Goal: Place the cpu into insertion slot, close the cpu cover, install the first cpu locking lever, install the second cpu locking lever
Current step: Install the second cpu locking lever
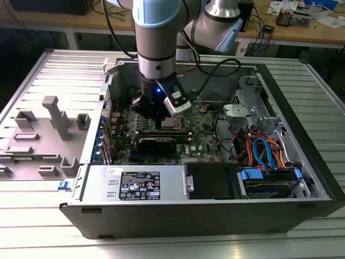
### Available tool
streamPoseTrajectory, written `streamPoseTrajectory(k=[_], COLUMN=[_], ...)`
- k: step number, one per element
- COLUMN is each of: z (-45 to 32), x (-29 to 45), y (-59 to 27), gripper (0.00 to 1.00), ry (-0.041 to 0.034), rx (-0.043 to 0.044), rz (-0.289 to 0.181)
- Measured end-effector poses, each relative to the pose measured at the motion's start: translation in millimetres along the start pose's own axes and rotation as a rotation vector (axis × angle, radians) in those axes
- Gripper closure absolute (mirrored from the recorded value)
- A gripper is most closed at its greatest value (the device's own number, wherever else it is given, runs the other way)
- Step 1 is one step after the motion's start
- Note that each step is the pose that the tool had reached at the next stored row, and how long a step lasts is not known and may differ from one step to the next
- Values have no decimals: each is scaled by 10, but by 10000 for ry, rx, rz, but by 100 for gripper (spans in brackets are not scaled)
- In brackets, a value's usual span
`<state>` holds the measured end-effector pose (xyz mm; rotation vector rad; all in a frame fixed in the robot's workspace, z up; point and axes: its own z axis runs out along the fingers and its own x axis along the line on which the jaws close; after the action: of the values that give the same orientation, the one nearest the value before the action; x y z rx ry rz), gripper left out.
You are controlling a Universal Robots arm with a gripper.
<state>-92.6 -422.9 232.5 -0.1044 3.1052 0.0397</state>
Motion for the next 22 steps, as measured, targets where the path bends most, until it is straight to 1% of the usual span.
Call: streamPoseTrajectory(k=[8,12,14,18,20,22], z=[0,1,2,14,19,23], x=[0,-22,-21,-20,-19,-7], y=[-1,-9,-18,-31,-33,-39], gripper=[89,89,89,89,89,89], ry=[0,65,83,105,103,89], rx=[0,-14,-28,-56,-101,-257], rz=[0,-14,-56,-313,-344,-340])
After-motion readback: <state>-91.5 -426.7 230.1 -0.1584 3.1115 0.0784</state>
